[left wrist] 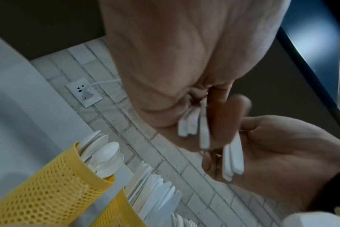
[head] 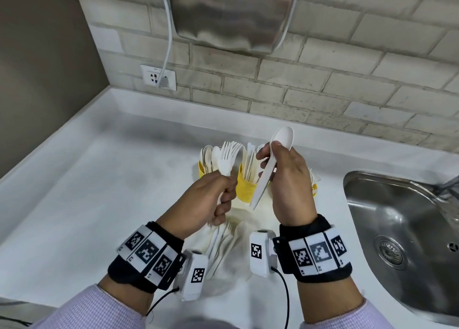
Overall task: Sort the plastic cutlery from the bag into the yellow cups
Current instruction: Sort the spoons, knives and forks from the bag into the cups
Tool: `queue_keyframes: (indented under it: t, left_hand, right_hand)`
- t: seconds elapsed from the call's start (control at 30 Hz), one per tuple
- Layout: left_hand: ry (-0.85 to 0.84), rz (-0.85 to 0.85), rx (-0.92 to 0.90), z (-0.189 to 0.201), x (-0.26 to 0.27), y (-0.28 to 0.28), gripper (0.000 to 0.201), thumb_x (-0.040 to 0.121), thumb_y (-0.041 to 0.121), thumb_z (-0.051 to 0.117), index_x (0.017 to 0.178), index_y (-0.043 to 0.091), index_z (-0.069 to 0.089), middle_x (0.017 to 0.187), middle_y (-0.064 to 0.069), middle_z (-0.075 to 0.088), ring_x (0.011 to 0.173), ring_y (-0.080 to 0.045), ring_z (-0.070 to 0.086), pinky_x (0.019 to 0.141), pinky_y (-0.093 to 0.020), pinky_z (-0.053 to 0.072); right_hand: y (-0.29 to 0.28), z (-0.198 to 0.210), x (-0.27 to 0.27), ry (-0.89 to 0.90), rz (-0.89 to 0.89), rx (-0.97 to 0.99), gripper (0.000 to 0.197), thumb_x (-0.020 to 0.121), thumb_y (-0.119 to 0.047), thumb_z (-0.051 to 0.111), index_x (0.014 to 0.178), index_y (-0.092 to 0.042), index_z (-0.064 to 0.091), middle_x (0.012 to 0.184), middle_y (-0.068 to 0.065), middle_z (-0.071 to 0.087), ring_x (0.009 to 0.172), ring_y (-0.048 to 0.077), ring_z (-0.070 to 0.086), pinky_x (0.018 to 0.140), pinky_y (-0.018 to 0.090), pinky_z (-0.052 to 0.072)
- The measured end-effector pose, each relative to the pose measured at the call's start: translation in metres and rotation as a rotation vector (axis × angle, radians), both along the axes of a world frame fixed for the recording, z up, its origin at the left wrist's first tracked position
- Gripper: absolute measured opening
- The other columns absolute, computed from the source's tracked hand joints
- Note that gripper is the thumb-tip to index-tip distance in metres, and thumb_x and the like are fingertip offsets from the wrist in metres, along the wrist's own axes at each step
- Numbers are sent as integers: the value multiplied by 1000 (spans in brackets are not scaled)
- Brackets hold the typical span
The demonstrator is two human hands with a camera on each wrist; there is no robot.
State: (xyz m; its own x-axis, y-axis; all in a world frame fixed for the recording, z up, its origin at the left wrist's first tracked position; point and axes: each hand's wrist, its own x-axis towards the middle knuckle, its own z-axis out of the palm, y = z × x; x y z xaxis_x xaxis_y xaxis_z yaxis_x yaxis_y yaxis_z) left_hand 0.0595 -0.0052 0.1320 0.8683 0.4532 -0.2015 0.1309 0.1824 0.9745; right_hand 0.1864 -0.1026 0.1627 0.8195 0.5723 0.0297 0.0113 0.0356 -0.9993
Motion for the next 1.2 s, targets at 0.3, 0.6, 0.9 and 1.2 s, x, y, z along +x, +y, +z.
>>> queue_keyframes:
  t: [0.3,0.6,0.9,1.2]
  left_hand:
    - [-152,-117,223,-7,0,-3,31,94,34,49,77,9,56,76,15,51,82,-12,49,86,-34,35]
    - [-215,-203,-11,-16,8,-10,25,88,20,50,65,9,48,71,9,58,77,-17,54,80,-39,42]
    - [-241,-57,-111,-9,7,-10,36,75,27,60,81,-6,46,72,0,40,67,-16,34,65,-32,30]
    - [-201,2,58,-7,7,-10,14,81,24,53,77,12,51,74,4,44,73,-15,39,75,-40,34]
  right_hand:
    - [3,-4,6,109,120,-41,25,102,-26,50,88,-15,68,89,1,69,79,17,66,68,28,52]
    - [8,-7,-3,226,207,-135,25,106,-27,46,105,-9,64,70,1,65,51,11,57,49,27,37]
    - [2,-4,-2,88,71,-10,25,85,-41,50,99,-31,68,100,-8,64,92,13,56,82,35,43]
    - [-4,-7,-18,-393,222,-57,27,92,-41,49,105,-19,58,94,0,61,92,17,58,85,36,47]
